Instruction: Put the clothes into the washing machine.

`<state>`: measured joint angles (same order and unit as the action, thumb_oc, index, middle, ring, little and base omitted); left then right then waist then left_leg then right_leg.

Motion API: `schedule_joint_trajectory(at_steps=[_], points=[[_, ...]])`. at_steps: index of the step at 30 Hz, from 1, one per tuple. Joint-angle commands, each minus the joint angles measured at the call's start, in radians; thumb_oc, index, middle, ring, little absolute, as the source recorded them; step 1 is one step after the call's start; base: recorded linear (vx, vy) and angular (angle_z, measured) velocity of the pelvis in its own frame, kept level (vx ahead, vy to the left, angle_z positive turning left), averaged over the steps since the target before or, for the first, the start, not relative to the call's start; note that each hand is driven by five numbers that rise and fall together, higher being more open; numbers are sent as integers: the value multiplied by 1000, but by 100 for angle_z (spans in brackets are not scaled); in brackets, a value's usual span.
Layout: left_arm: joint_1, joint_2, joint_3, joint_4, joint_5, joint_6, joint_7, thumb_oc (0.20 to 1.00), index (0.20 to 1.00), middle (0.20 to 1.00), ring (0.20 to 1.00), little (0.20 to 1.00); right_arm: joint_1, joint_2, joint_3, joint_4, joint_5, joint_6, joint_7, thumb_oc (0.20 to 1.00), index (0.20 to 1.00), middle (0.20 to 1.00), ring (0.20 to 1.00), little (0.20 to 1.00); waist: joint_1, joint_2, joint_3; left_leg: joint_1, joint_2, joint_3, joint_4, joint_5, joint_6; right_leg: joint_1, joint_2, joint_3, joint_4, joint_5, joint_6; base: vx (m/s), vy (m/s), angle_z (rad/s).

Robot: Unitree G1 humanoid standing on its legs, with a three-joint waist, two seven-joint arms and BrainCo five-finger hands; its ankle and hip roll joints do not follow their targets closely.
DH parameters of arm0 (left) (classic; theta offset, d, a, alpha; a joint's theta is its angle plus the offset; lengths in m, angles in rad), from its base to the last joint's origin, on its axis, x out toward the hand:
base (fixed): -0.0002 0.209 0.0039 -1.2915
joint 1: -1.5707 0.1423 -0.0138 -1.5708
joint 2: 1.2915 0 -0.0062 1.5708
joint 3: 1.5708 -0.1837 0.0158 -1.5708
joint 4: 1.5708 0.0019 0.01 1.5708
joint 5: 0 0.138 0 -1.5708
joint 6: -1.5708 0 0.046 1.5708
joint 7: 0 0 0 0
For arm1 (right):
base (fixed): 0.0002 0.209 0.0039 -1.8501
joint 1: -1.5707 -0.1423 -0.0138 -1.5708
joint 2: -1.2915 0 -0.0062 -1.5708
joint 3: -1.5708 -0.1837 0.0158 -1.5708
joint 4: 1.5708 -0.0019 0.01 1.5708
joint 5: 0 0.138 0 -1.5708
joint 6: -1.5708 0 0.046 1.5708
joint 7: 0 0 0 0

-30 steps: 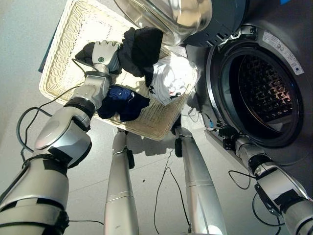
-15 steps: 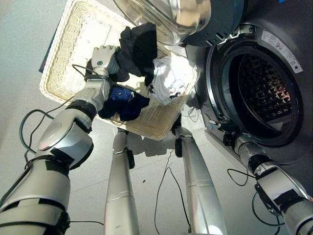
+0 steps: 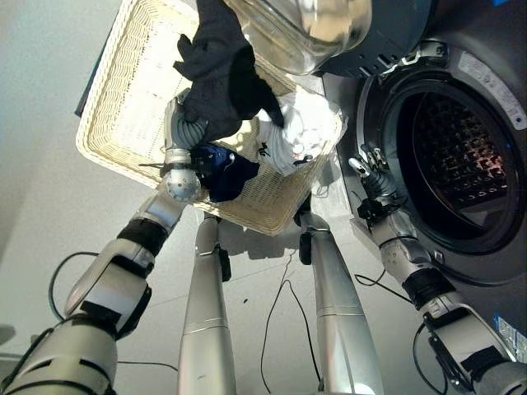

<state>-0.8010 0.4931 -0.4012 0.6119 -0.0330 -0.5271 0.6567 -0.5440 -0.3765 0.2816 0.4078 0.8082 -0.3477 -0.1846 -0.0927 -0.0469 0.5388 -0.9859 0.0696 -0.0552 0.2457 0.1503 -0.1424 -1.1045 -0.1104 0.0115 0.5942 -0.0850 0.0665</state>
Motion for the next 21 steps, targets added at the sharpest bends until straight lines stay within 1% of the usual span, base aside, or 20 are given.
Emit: schedule_joint_trajectory(at_steps=[1,2,3,4,5,6,7,8,10,12,13,14,15,17,21], points=[[-12,-35,59,-123,5,-156,-55,200,200,200,200,200,67,-12,-49,-139,-101,-49,-52,1000,1000,1000,1000,1000,8,1,-19,-5,-98,-3,92,-87,57,57,61,-32,-272,238,60,0,0,0],[12,-42,71,-177,-1,-179,-88,200,200,200,200,200,75,-5,-52,-190,-164,-45,-56,1000,1000,1000,1000,1000,11,4,-19,-6,-99,-2,91,-87,58,56,60,-33,-269,237,61,0,0,0],[22,-43,78,-204,-1,-183,-102,200,200,200,200,200,79,-4,-53,-221,-175,-33,-53,1000,1000,1000,1000,1000,12,5,-19,-6,-100,-3,90,-86,59,56,59,-34,-270,236,61,0,0,0],[48,-51,89,-270,20,-187,-120,200,200,200,200,200,92,5,-50,-284,-198,-16,-34,1000,1000,1000,1000,1000,15,9,-19,-5,-101,-4,88,-83,61,58,56,-34,-270,235,61,0,0,0],[58,-52,94,-296,32,-186,-126,200,200,200,200,200,98,8,-49,-305,-198,-11,-16,1000,1000,1000,1000,1000,16,10,-19,-4,-102,-4,88,-83,62,58,56,-35,-269,235,61,0,0,0],[73,-52,102,-339,52,-186,-136,200,200,200,200,200,104,8,-48,-349,-180,7,20,1000,1000,1000,1000,1000,18,12,-19,-1,-102,-3,86,-82,63,62,54,-37,-270,233,62,0,0,0],[80,-53,106,-360,66,-194,-146,200,200,200,200,200,106,9,-47,-366,-174,7,52,1000,1000,1000,1000,1000,20,13,-19,-2,-102,-2,86,-81,63,62,53,-38,-269,231,62,0,0,0],[83,-52,107,-372,70,-190,-148,200,200,200,200,200,105,7,-46,-376,-170,16,58,1000,1000,1000,1000,1000,21,13,-19,-1,-102,-2,86,-81,63,63,52,-39,-270,231,62,-2,0,-4],[96,-43,111,-431,148,-177,-137,200,200,200,200,200,99,3,-34,-431,-141,40,107,1000,1000,1000,1000,1000,28,17,-19,2,-102,-3,82,-77,64,68,49,-44,-271,230,62,-1,0,-2],[97,-44,110,-433,151,-176,-135,200,200,200,200,200,99,3,-35,-432,-140,41,107,1000,1000,1000,1000,1000,27,17,-19,2,-102,-3,82,-77,64,68,49,-44,-271,230,62,0,0,0],[96,-35,111,-460,204,-160,-118,200,200,200,200,200,92,-5,-27,-459,-118,56,141,1000,1000,1000,1000,1000,30,19,-19,7,-102,-3,78,-74,64,73,47,-47,-274,230,62,0,0,0],[86,-9,106,-491,269,-140,-112,200,200,200,200,200,72,-19,-16,-495,-82,59,187,1000,1000,1000,1000,1000,36,21,-19,12,-100,-2,75,-70,64,80,42,-52,-279,231,64,0,0,0],[84,-7,105,-493,271,-140,-115,200,200,200,200,200,68,-21,-15,-499,-76,58,192,1000,1000,1000,1000,1000,36,21,-19,12,-100,-2,75,-69,64,81,41,-53,-279,231,63,0,0,0],[61,8,94,-510,292,-131,-155,200,200,200,200,200,25,-23,1,-512,-40,41,218,1000,1000,1000,1000,1000,45,26,-19,16,-99,-3,73,-65,63,88,35,-60,-282,230,64,0,0,0],[35,21,74,-530,298,-106,-193,200,200,200,200,200,-19,-16,16,-529,12,51,243,1000,1000,1000,1000,1000,54,30,-19,17,-100,-5,73,-64,62,91,31,-67,-284,231,65,-1,-8,0]])
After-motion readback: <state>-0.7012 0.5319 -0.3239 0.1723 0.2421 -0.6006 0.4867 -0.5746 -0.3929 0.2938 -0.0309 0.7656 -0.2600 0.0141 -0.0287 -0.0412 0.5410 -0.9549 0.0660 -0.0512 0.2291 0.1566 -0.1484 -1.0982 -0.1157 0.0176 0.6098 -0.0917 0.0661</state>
